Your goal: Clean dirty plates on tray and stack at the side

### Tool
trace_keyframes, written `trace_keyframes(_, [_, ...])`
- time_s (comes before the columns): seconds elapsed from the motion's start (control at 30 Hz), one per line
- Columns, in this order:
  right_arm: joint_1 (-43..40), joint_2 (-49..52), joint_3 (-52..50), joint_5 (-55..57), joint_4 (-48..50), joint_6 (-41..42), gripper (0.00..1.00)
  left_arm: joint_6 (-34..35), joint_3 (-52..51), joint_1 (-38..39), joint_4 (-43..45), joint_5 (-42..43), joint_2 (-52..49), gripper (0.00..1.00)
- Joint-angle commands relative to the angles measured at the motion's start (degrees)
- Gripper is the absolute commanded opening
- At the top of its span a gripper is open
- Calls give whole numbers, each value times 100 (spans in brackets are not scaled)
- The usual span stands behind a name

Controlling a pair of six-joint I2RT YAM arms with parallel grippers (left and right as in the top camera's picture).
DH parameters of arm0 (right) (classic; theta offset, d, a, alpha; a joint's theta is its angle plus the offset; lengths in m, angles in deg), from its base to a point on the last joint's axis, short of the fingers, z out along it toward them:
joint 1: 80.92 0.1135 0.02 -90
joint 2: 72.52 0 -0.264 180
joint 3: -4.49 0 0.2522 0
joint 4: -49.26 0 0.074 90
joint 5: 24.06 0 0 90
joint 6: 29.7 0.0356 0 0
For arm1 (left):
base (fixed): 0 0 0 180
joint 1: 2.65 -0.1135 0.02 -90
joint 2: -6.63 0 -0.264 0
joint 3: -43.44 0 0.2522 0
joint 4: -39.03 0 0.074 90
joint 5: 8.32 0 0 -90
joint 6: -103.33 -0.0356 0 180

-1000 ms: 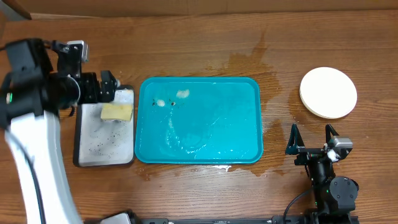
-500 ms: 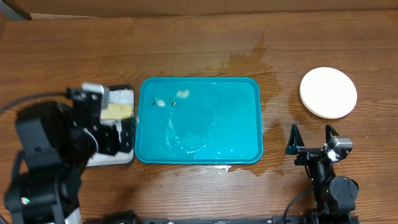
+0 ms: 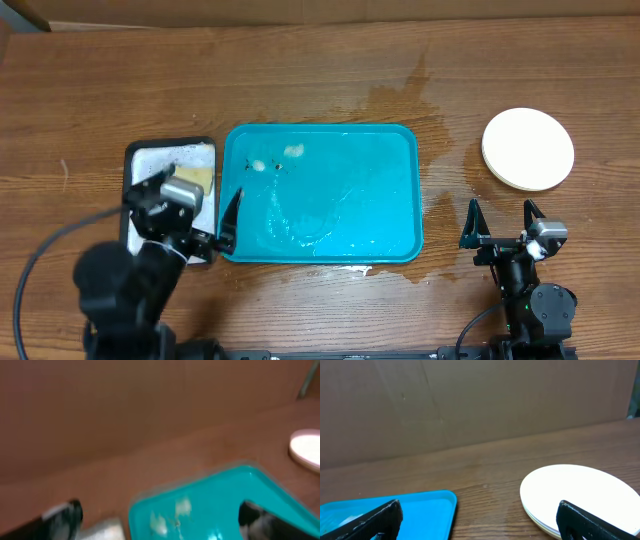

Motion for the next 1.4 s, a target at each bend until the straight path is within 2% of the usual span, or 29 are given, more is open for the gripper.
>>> trace_keyframes(0.0, [-15,-68,-61,-31,37,-4,100,-20,-876,170,1340,247,581,100])
trace_keyframes(0.17, [-15,-68,-61,-31,37,-4,100,-20,-2061,199,3285,190,1244,100])
trace_keyframes(0.33, [-15,-68,-61,-31,37,-2,100,240,-2994,199,3871,-153,1878,100])
trace_keyframes(0.7, [-15,-68,-61,-31,37,-2,100,1110,-4214,199,3845,-1202,2839,100])
trace_keyframes(1.07, [-15,-68,-61,-31,37,-2,100,1137,-4203,238,1969,-1587,2909,100])
trace_keyframes(1.37, [-15,-68,-61,-31,37,-2,100,1110,-4203,236,1985,-1687,2905,100])
